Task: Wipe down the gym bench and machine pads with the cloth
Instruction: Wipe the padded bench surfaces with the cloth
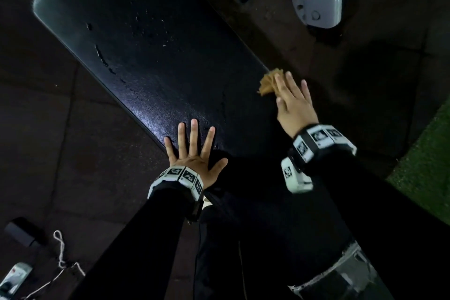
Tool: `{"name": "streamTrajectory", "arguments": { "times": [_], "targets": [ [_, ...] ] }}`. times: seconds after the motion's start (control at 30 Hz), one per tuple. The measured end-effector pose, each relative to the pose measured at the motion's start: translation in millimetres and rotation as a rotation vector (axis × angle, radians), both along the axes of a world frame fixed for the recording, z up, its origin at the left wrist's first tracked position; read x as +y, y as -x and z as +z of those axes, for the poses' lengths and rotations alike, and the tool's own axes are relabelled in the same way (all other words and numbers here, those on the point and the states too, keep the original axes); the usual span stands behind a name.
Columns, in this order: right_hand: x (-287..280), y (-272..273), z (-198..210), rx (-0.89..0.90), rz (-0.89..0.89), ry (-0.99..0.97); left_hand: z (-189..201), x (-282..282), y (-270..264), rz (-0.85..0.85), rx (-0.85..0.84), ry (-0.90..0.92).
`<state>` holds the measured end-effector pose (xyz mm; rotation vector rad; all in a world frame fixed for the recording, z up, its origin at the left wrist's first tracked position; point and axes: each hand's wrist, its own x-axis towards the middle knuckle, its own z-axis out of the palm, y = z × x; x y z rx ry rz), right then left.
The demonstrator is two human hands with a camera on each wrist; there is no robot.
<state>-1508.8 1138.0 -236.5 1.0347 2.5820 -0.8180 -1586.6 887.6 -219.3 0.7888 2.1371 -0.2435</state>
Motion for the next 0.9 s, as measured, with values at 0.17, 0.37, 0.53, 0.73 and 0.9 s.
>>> {"name": "streamTrajectory", "arguments": {
  "times": [0.17, 0.37, 0.53, 0.73, 0.9],
  "targets": [
    [-42.9, 35.0, 8.1, 0.048, 0.251, -0.079, 0.6, 0.0, -0.8, 0.011, 0.005, 0.002],
    [-86.1, -55.1, 18.9, -0.024, 0.515, -0.087, 1.6, 0.5, 0.3, 0.016, -0.013, -0.010],
    [-46.0, -108.8, 12.8, -0.300, 0.382, -0.070, 0.8, 0.3, 1.1, 0.005, -0.030, -0.010],
    [-11.7, -37.4, 8.7, -0.069, 0.084, -0.059, -1.6, -1.6, -0.4, -0.004, 0.001, -0.038],
    [-19.0, 29.6, 5.3, 0.010, 0.170, -0.017, -6.9, -4.0, -2.9, -0.008, 0.066, -0.049]
  ]
}}
